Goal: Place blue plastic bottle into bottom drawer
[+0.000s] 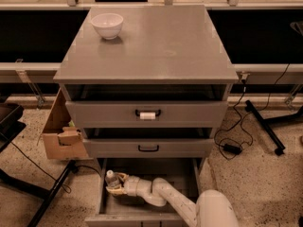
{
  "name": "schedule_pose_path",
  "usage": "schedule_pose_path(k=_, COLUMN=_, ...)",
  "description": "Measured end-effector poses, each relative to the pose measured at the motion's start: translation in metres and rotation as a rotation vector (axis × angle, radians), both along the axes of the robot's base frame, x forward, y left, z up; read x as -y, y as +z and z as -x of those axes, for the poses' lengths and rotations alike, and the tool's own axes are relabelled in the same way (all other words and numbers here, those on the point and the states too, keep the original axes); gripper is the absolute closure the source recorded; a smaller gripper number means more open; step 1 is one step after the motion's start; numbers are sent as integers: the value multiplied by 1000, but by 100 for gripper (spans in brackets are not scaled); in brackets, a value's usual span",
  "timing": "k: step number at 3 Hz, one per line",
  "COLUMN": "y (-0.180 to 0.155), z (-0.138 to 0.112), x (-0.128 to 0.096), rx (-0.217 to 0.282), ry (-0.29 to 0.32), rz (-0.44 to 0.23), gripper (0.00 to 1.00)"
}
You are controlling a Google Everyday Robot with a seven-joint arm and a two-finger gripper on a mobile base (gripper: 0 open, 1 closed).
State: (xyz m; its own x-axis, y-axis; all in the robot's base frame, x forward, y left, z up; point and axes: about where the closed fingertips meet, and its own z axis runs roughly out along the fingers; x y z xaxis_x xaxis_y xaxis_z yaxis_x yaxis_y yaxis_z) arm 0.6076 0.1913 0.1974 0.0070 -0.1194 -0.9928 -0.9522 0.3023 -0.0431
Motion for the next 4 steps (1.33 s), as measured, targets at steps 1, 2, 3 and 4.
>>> schedule_pose_path(k=1, y=0, z=0, x=0, rx=0, ry=0, rz=0, gripper=27)
schedule_pose_path(k=2, y=0, z=0, x=0, rx=0, ry=0, rz=0, gripper=4)
schedule_pose_path(k=3, y=0, z=0, x=0, rx=0, ry=0, rz=0, gripper=0)
schedule_pose_path(k=4, y=0, z=0, x=0, rx=0, ry=0, rz=0, gripper=0)
